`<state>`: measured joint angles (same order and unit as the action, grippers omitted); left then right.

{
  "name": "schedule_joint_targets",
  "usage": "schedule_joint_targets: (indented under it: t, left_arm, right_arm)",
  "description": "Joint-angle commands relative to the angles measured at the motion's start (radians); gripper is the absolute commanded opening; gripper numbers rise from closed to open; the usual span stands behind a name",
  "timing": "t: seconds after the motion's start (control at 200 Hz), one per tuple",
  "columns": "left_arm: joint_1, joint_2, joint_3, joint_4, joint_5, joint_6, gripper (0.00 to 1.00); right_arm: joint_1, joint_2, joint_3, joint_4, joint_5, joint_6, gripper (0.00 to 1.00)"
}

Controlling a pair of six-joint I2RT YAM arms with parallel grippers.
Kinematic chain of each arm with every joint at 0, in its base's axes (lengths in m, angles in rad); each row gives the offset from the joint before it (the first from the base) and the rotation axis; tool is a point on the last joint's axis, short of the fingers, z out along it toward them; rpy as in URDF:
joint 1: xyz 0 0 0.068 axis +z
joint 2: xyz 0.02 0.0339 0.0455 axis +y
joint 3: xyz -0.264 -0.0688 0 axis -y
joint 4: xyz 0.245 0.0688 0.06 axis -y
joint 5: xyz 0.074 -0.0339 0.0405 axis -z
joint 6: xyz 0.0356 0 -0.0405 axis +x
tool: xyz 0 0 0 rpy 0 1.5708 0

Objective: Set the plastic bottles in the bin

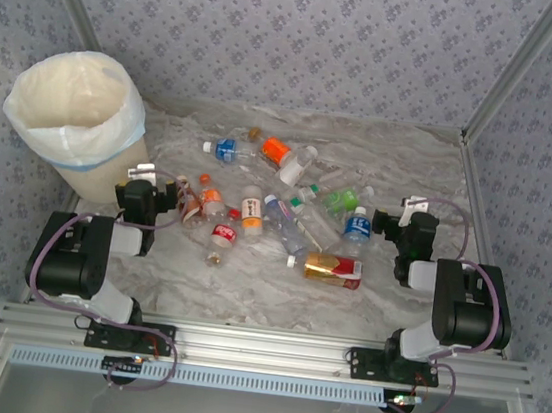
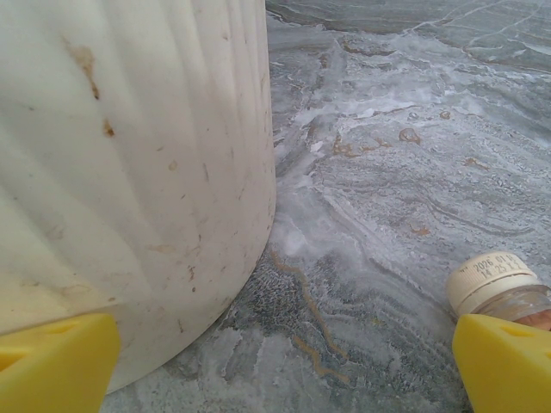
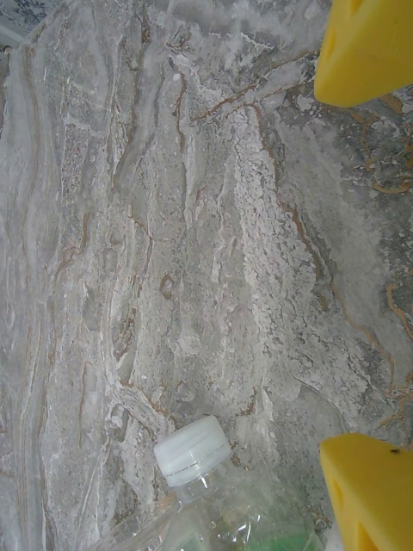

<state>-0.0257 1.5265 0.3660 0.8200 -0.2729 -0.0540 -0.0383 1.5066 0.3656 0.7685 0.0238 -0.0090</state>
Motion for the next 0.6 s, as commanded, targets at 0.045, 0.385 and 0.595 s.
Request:
schedule_joint_targets:
  t: [0.045, 0.385, 0.595]
  left_arm:
    - [0.007, 0.006, 0.021, 0.042, 0.015, -0.01, 0.99]
    - [-0.011, -0.26, 0.074, -0.294, 0.021, 0.006, 1.0]
    - [-0.065, -0.504, 0.151, -0.672, -0.087, -0.227, 1.0]
  right_arm:
    - [0.005, 0.012, 0.023, 0.035, 0.019, -0.006, 1.0]
    - [-0.008, -0.219, 0.074, -0.229, -0.004, 0.013, 1.0]
    - [-0.002, -0.351, 0.193, -0.52, -0.022, 0.196, 1.0]
